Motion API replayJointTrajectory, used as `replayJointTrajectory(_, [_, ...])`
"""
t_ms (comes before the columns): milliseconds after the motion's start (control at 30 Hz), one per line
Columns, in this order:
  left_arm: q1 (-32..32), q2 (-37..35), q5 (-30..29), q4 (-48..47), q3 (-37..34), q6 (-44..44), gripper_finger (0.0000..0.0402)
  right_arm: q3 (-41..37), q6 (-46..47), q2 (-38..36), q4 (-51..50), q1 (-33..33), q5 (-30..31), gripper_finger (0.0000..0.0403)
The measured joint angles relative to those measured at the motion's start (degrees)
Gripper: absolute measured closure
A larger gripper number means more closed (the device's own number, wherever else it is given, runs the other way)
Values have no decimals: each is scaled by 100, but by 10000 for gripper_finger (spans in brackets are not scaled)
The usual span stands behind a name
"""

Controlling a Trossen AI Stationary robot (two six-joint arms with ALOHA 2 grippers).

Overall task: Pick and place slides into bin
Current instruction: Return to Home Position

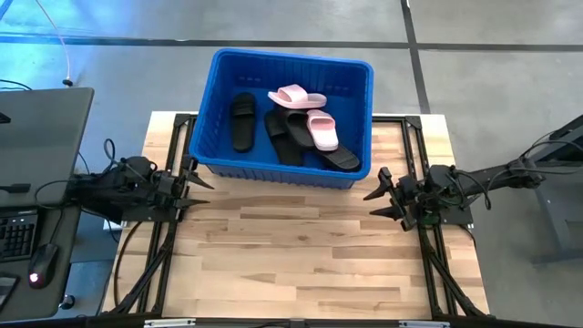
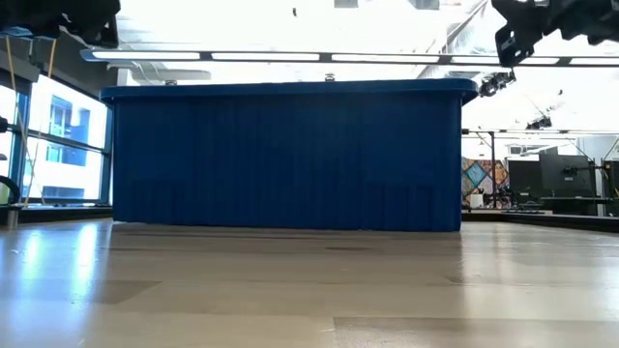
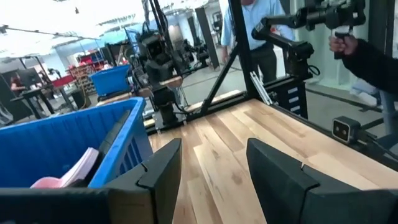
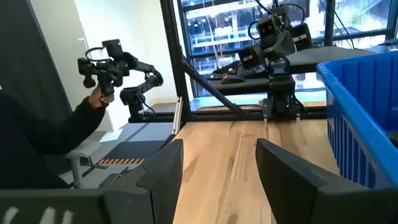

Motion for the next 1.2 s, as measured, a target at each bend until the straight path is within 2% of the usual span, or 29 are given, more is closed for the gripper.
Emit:
replayJointTrajectory(167, [0,0,27,209,-93,-22,229,-682,-1,-41,1049,0,2,210])
replayJointTrajectory(300, [-2,0,-190,211,-93,-22,229,-1171,54,-41,1795,0,61,208])
replayJointTrajectory(533, [0,0,-200,153,-93,-16,229,-1332,149,-83,1981,0,59,208])
replayJointTrajectory(733, [0,-2,-193,159,-93,-43,229,-1319,-72,-633,1547,0,5,208])
replayJointTrajectory(933, [-2,-57,185,205,-89,-154,229,-1317,50,-1454,777,0,59,210])
replayJointTrajectory(1133, [0,-51,139,485,-89,5,229,-1406,-123,-2274,95,0,89,210])
replayJointTrajectory(1200, [0,-50,61,503,-89,91,229,-1406,-103,-2243,-15,0,187,212])
